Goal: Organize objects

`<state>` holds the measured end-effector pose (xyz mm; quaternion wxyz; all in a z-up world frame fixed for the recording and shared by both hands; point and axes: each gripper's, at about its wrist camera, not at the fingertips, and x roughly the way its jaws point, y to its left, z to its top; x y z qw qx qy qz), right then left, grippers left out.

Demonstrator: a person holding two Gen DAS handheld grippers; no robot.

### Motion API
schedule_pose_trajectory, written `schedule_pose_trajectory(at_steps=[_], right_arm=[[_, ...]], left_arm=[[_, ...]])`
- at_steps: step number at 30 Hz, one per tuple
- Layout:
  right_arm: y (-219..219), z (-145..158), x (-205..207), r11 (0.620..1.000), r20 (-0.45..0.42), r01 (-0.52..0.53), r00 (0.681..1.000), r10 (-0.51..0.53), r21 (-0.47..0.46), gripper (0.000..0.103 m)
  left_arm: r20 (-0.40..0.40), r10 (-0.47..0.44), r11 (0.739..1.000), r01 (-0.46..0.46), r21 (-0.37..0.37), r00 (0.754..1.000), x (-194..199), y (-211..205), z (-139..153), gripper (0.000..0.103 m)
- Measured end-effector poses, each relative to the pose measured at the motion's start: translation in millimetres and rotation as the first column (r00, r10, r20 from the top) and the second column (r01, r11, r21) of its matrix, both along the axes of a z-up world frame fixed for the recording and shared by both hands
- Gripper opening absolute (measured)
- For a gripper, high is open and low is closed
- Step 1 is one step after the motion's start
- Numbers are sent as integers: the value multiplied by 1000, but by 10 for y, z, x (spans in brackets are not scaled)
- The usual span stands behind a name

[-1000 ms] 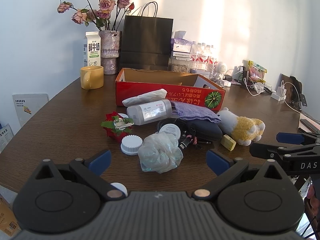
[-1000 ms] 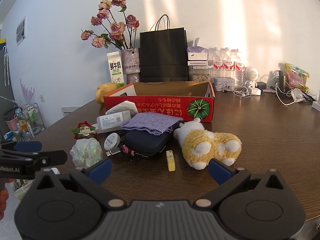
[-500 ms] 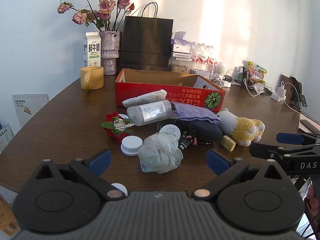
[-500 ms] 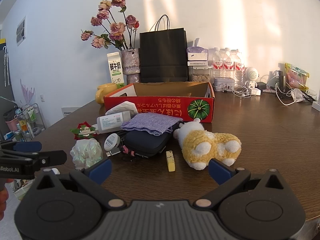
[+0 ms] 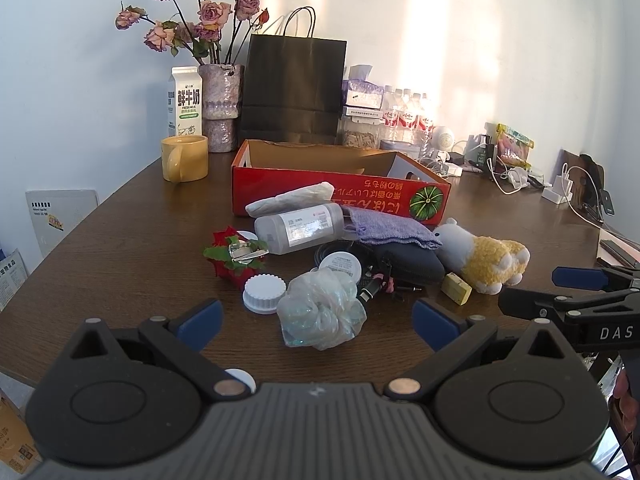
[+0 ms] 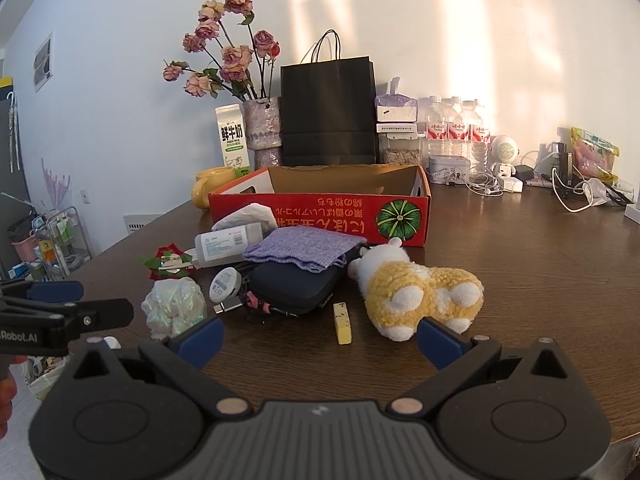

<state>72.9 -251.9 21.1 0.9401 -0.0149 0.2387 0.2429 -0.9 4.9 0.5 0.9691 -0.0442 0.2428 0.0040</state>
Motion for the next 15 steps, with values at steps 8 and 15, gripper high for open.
schedule_pose_trajectory(at_steps=[8, 15], right_arm=[[-1, 0, 1, 1000, 0, 0, 1000, 0, 0, 103], [1, -2, -2, 1000, 0, 1, 1000, -1, 0, 103]], left_arm=[[2, 1, 1000, -1, 0, 1000, -6, 3, 21, 103], [4, 1, 1000, -1, -1, 1000, -6, 4, 25, 103]])
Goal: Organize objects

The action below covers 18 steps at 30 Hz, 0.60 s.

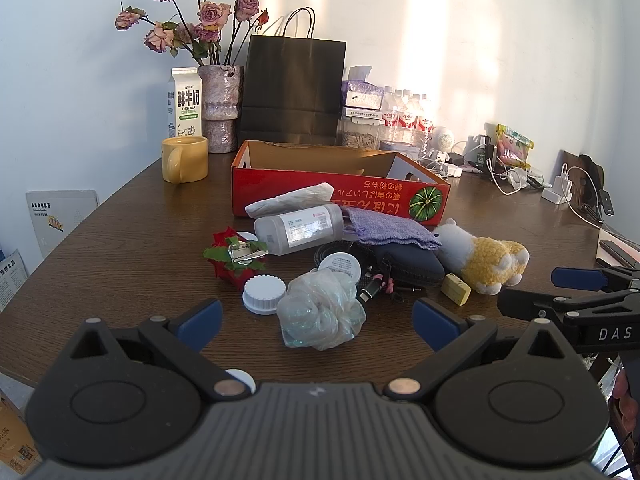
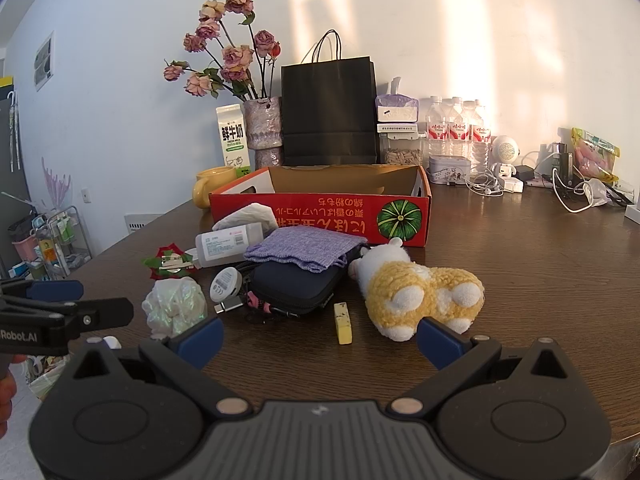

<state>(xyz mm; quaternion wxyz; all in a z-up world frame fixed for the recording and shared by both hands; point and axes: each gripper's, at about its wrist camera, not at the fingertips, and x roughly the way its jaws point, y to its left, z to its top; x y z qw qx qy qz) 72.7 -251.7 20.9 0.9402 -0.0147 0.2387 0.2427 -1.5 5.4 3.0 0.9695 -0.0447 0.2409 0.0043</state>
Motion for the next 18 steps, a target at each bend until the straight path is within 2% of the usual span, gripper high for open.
schedule_pose_trajectory(at_steps=[18], right_arm=[[-10, -44, 35, 1000, 4, 8, 1000, -8, -1, 103]], left_arm=[[-5, 17, 1000, -17, 6, 1000, -17, 46, -84, 103]])
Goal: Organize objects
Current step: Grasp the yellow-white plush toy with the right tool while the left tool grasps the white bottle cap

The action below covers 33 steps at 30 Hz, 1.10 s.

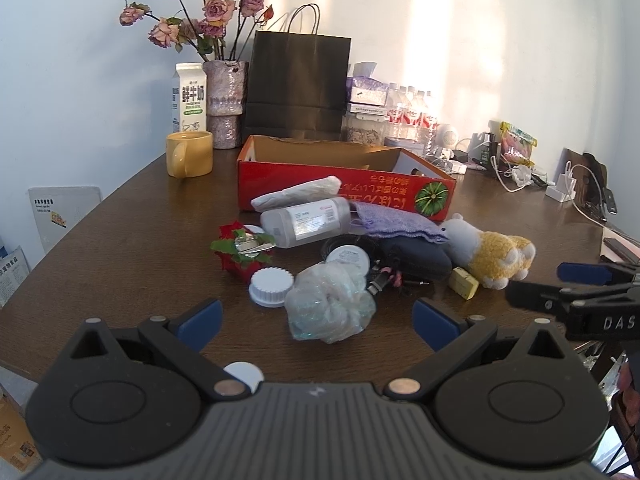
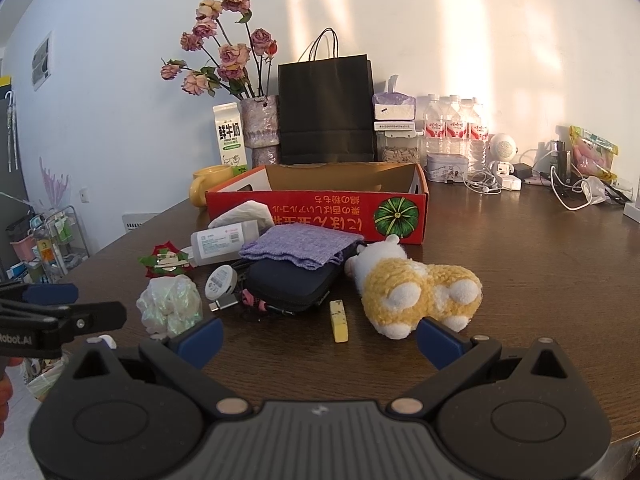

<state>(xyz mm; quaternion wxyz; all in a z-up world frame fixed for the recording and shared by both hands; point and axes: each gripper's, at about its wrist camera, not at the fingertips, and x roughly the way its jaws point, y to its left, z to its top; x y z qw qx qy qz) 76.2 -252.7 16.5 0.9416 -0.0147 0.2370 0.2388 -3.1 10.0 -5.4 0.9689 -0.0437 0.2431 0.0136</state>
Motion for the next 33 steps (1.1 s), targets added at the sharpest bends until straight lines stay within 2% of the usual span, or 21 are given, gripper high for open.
schedule_pose_trajectory(at_steps=[3, 5, 10, 13, 17, 19, 23, 24, 25, 26, 33], right_arm=[[-33, -11, 47, 1000, 13, 17, 1000, -17, -6, 103], [-60, -32, 100, 999, 18, 35, 999, -35, -12, 103], [-124, -98, 291, 997, 22, 81, 996, -81, -17, 103], [-146, -147, 408, 995, 17, 101, 995, -101, -22, 103], [-174, -206, 537, 993, 15, 111, 994, -111, -27, 103], [-180, -236, 595, 993, 14, 113, 993, -113, -32, 103], [-203, -289, 722, 992, 6, 118, 993, -118, -44, 103], [-218, -299, 755, 992, 6, 120, 993, -120, -43, 103], [-221, -305, 779, 992, 6, 122, 992, -122, -43, 103], [-228, -308, 806, 991, 6, 124, 992, -124, -43, 103], [-304, -351, 988, 993, -2, 114, 994, -114, -38, 103]], left_arm=[[-6, 23, 1000, -23, 21, 1000, -11, 63, -59, 103], [-20, 39, 999, -39, 34, 999, -7, 113, -116, 98], [-80, 46, 998, -42, 47, 996, 53, 185, -261, 67], [-106, 45, 997, -38, 71, 993, 73, 180, -341, 62], [-126, 65, 995, -55, 86, 990, 97, 212, -397, 61], [-139, 74, 994, -62, 88, 988, 121, 234, -425, 56], [-134, 74, 994, -62, 88, 988, 143, 258, -422, 52], [-131, 67, 995, -55, 87, 989, 147, 256, -421, 45], [-130, 60, 995, -49, 85, 990, 154, 250, -416, 31], [-128, 58, 995, -48, 85, 990, 161, 246, -412, 26], [-133, 51, 997, -43, 65, 990, 251, 263, -394, 26]])
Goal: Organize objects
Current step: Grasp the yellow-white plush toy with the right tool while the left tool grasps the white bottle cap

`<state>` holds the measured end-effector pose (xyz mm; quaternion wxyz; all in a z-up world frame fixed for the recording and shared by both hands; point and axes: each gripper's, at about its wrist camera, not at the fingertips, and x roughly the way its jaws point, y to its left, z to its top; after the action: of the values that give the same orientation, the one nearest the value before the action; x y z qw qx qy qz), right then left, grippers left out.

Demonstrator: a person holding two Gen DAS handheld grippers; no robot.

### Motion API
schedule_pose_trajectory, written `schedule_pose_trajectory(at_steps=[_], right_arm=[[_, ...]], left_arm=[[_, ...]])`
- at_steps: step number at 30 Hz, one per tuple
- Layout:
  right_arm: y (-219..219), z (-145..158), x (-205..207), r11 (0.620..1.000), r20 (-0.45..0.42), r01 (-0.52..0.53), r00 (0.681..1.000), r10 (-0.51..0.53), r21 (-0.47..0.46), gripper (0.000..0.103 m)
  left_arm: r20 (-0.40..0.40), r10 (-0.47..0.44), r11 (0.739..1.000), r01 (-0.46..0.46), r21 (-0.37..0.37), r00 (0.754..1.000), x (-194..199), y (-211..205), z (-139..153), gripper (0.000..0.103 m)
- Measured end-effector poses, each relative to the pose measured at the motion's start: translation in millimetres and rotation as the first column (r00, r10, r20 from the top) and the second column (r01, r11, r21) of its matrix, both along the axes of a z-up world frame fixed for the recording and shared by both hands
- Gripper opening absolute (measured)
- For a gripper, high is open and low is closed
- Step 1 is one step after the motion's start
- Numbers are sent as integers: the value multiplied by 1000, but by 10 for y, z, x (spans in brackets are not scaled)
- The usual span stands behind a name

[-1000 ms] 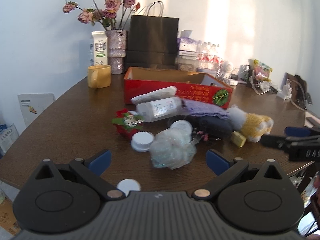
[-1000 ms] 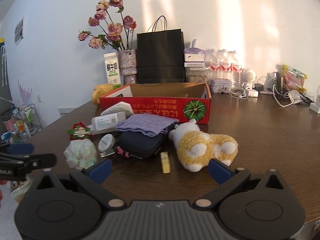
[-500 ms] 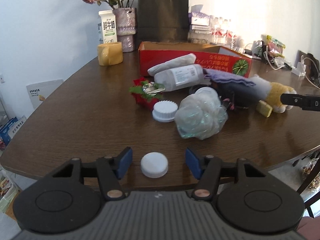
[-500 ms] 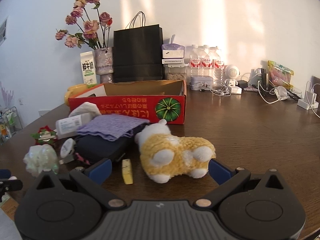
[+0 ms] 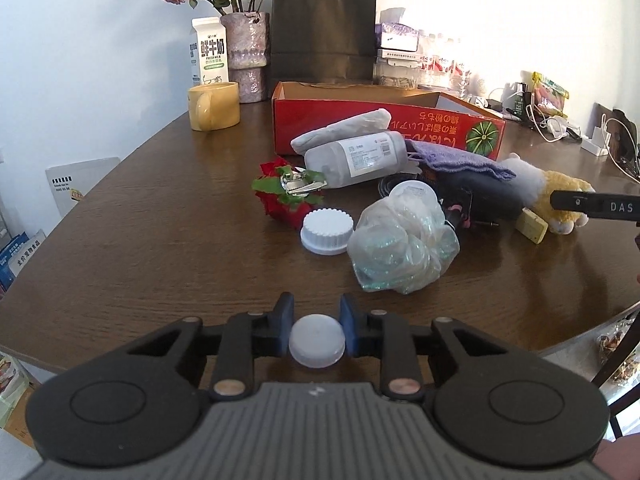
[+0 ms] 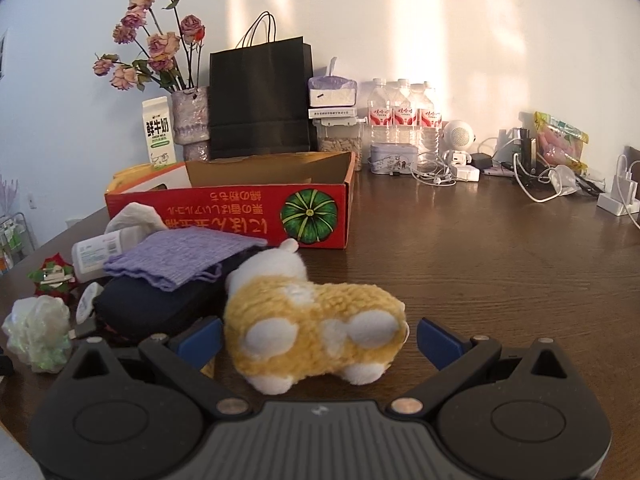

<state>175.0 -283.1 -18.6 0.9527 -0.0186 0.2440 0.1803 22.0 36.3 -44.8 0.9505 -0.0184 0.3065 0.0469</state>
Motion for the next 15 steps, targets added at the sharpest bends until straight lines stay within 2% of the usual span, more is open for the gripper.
schedule_pose_trajectory(at_steps=[15], right_arm=[[1, -65, 364, 996, -77, -68, 994, 72, 49, 103]], left_arm=[[59, 26, 999, -24, -27, 998, 329, 60, 227, 26]])
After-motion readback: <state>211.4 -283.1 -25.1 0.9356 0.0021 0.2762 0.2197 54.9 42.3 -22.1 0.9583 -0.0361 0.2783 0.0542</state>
